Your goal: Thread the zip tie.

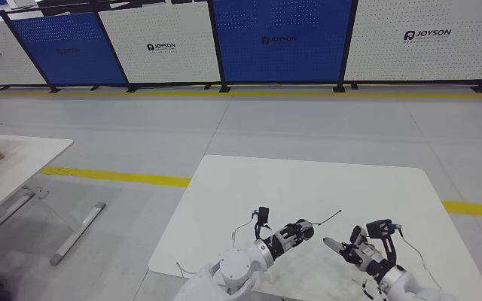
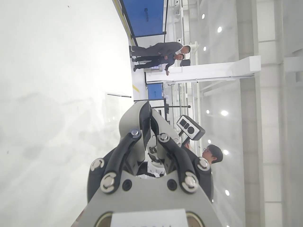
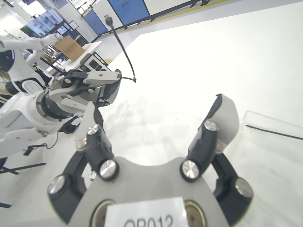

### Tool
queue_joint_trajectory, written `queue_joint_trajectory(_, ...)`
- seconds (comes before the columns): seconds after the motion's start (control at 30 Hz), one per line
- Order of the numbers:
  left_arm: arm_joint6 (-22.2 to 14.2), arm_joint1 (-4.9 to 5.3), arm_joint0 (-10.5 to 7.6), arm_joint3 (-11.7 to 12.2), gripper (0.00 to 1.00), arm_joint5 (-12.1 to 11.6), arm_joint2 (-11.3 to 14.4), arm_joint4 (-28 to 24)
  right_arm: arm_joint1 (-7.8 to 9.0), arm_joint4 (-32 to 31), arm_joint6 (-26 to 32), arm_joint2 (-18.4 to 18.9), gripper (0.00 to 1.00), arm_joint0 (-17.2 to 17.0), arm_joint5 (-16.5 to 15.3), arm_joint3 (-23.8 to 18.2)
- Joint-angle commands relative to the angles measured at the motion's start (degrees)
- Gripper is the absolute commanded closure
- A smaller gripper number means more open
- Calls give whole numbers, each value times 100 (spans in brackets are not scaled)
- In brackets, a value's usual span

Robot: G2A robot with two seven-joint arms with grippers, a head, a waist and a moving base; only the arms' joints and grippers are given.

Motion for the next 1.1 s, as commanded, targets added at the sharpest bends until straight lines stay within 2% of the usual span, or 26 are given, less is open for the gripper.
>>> queue_joint_trajectory(0.0, -6, 0, 0, -1, 100, 8, -2, -9, 13, -84, -89, -17, 0, -15, 8, -21)
queue_joint_trajectory(0.27, -6, 0, 0, -1, 100, 8, -2, -9, 13, -84, -89, -17, 0, -15, 8, -21)
queue_joint_trajectory(0.43, 22, -1, 40, -48, 100, 36, 17, -35, 4, -992, -383, -168, 0, 57, 335, 13)
queue_joint_trajectory(0.6, -212, 16, 73, -120, 100, 210, -29, -277, 14, -1713, -694, -268, 0, 78, 227, 47)
queue_joint_trajectory(0.67, -194, 21, 82, -154, 100, 257, -63, -331, 15, -2135, -798, -295, 0, 48, 438, 8)
queue_joint_trajectory(0.93, -194, 21, 82, -154, 100, 257, -63, -331, 15, -2135, -798, -295, 0, 48, 438, 8)
queue_joint_trajectory(1.07, -242, 16, 102, -173, 100, 313, -30, -449, 18, -2493, -875, -390, 0, 94, 328, 41)
